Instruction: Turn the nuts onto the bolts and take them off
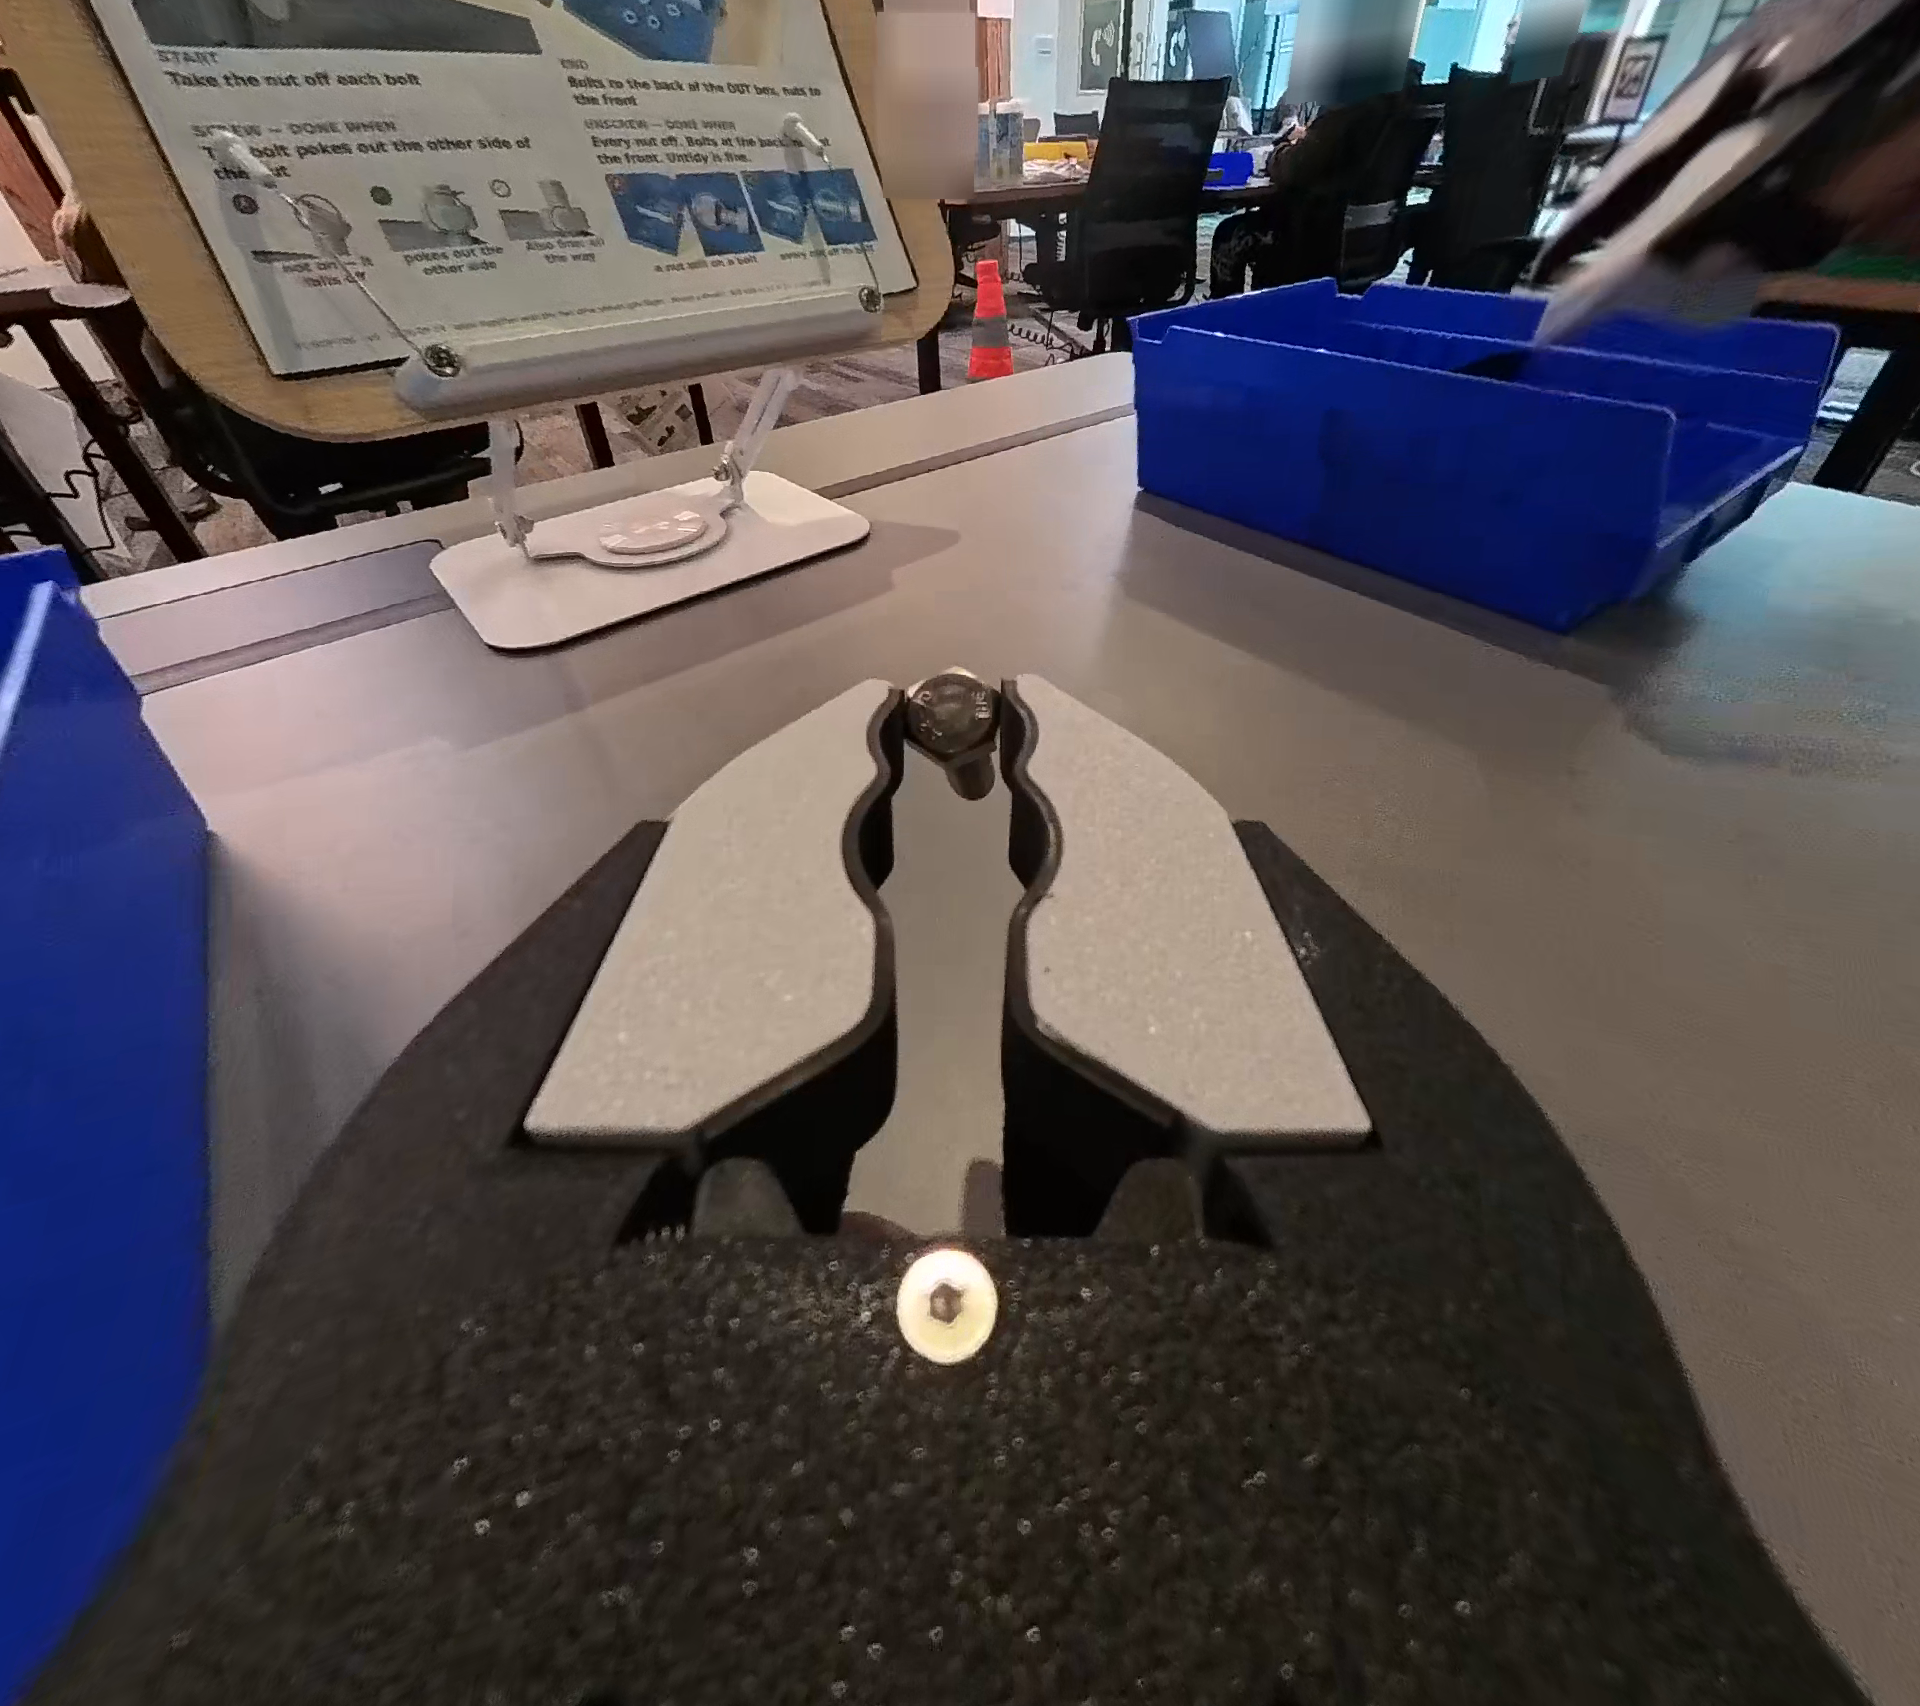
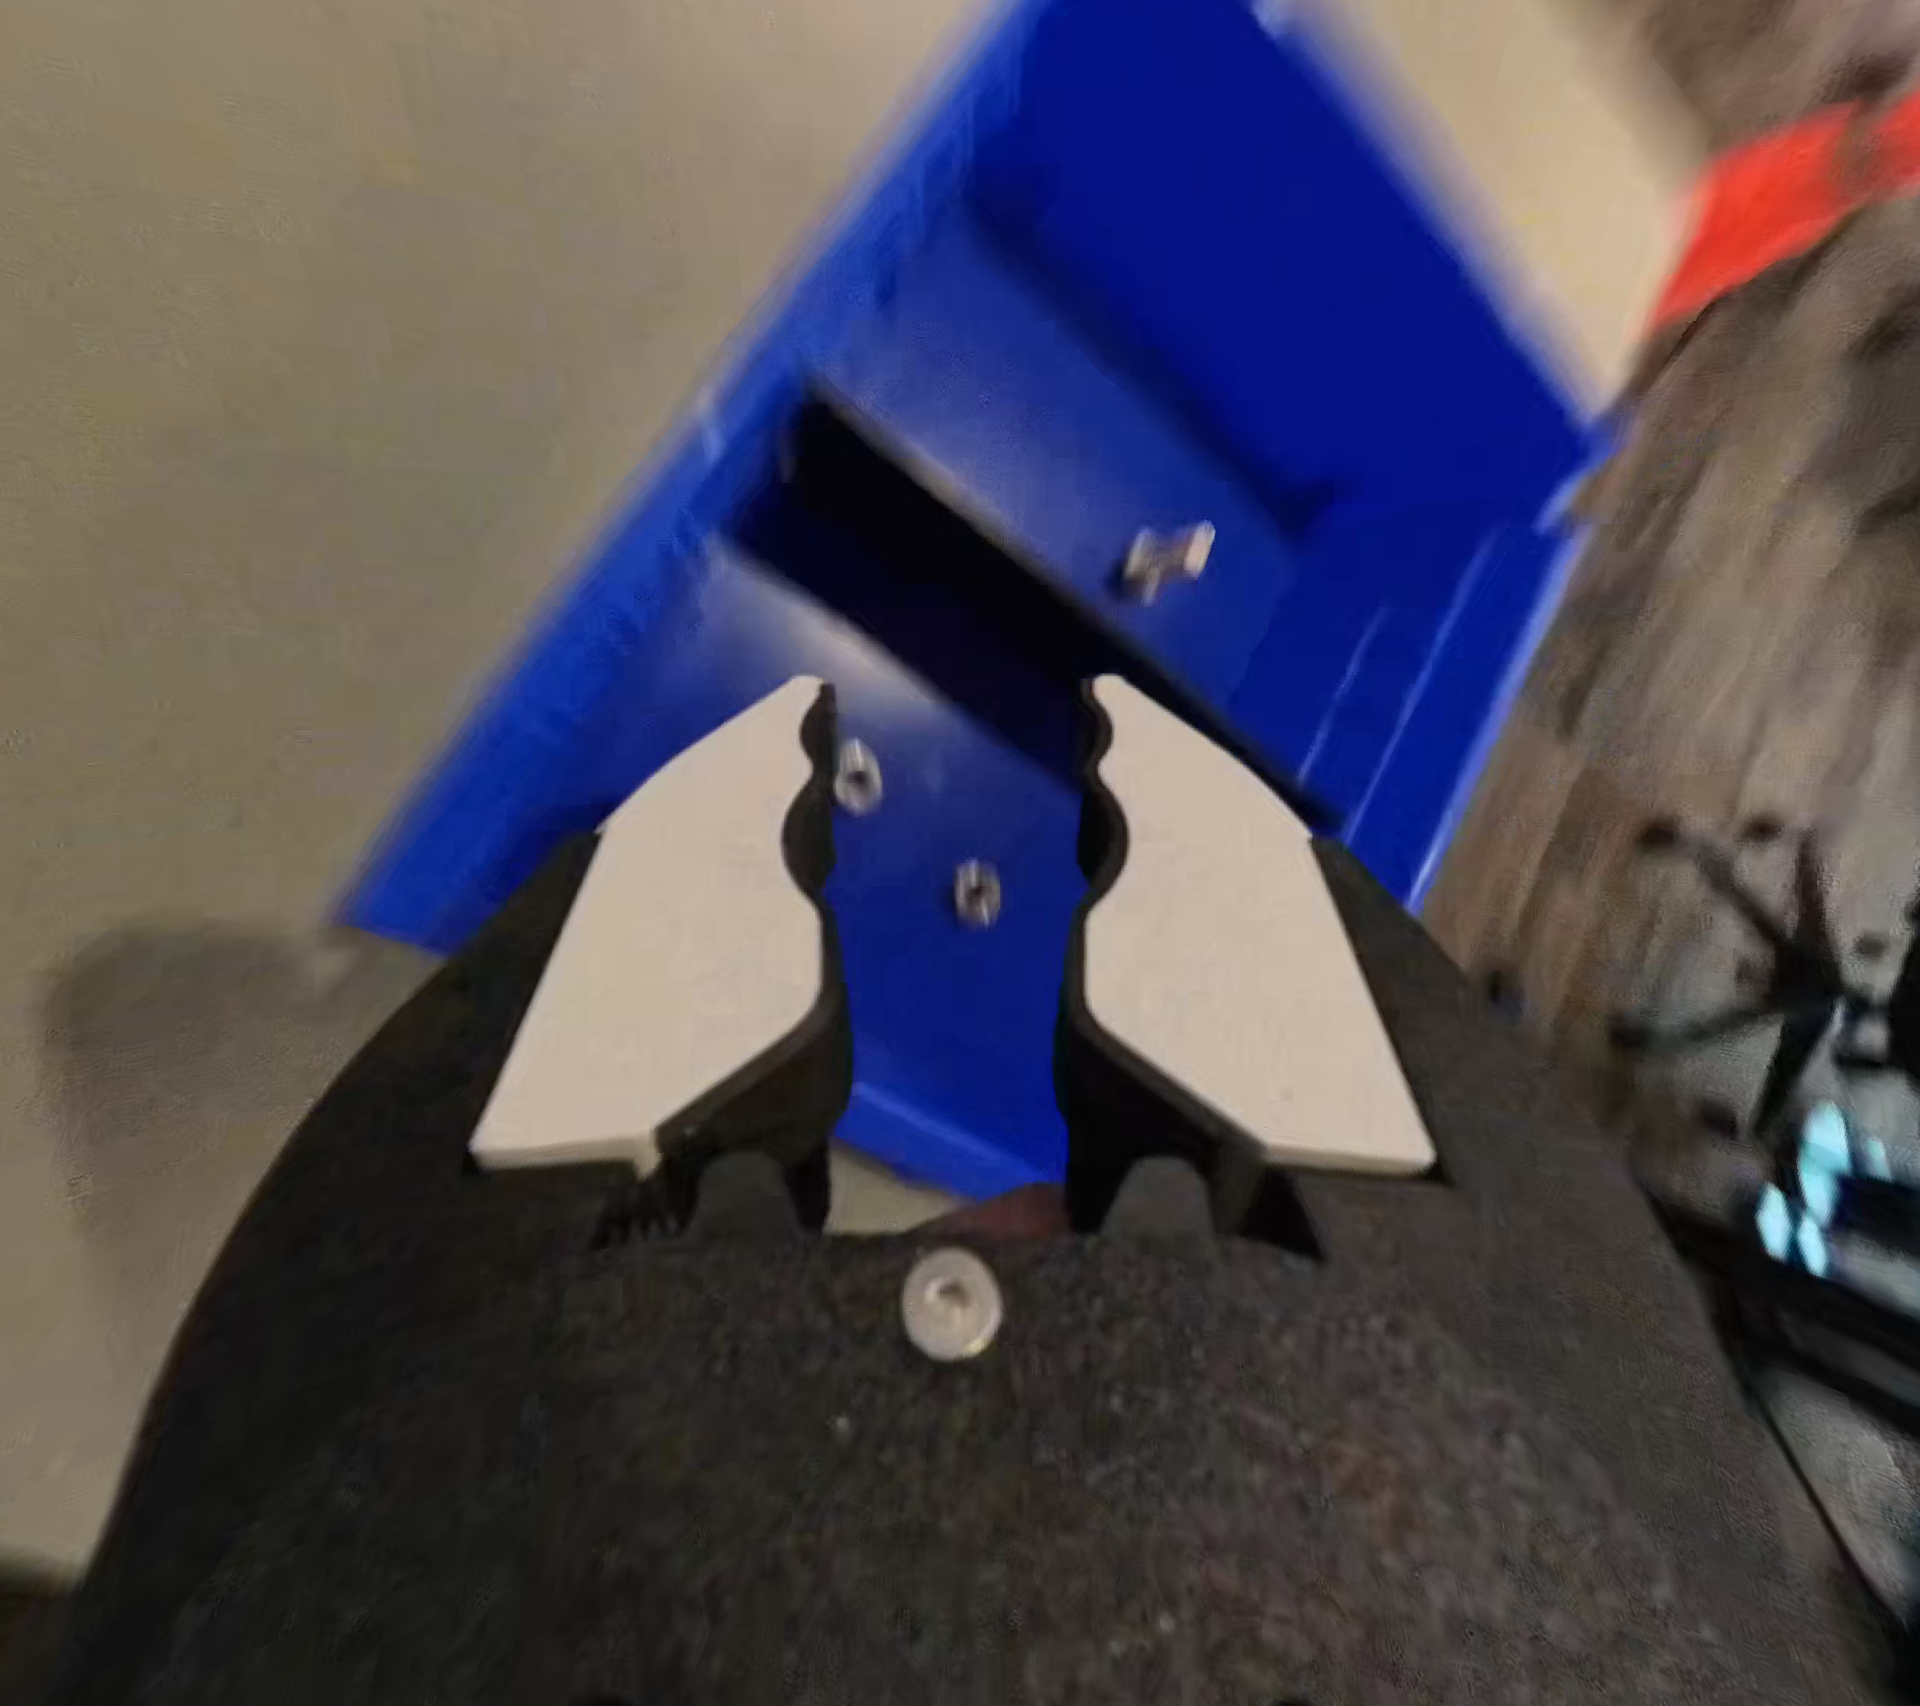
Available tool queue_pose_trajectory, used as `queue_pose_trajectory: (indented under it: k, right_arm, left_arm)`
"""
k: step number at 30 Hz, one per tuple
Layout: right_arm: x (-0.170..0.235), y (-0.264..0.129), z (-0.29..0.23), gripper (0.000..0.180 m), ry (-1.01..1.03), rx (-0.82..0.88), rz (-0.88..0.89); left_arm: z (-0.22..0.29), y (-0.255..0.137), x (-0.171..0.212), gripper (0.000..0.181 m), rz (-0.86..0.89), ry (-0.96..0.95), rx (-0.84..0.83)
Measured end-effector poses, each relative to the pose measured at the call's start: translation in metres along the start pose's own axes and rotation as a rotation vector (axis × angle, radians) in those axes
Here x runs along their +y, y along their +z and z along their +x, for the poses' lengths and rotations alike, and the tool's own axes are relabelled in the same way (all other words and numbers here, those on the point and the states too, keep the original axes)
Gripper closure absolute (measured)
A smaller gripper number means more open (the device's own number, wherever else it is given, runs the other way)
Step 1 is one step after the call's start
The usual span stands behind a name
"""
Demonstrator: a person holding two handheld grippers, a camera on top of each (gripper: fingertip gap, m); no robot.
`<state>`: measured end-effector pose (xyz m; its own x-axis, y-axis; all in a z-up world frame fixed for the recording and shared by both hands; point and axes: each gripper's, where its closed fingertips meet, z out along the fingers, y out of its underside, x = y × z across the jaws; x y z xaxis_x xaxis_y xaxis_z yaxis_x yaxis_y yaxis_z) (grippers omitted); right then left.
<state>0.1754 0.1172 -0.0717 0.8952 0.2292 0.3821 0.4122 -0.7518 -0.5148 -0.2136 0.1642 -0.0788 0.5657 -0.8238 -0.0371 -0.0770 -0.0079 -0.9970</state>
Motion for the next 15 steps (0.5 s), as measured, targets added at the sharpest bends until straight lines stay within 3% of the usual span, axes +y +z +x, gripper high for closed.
queue_pose_trajectory:
  k: [2,3,5,7,10,12,15]
  right_arm:
    - [-0.061,-0.048,-0.032,0.139,0.062,0.028,0.408]
    - [-0.086,-0.069,-0.065,0.138,0.114,-0.058,0.601]
    - [-0.114,-0.099,-0.145,0.14,0.209,-0.367,0.878]
    - [-0.123,-0.105,-0.207,0.138,0.334,-0.617,1.038]
    - [-0.117,-0.076,-0.267,0.139,0.383,-0.806,1.069]
    - [-0.113,-0.057,-0.28,0.137,0.357,-0.796,1.02]
    - [-0.112,-0.059,-0.281,0.143,0.315,-0.777,1.029]
  left_arm:
    - [-0.001,0.0,0.0,0.164,-0.001,-0.007,-0.005]
    - [-0.002,0.0,0.0,0.164,-0.002,-0.008,-0.005]
    - [-0.002,0.0,0.001,0.164,-0.003,0.002,-0.012]
    - [-0.003,-0.001,0.001,0.164,0.0,0.015,-0.02]
    - [-0.003,-0.001,0.001,0.164,-0.005,0.019,-0.014]
    - [0.0,-0.001,0.001,0.164,-0.011,0.013,0.01]
    - [0.0,-0.001,0.001,0.164,-0.016,0.018,0.027]
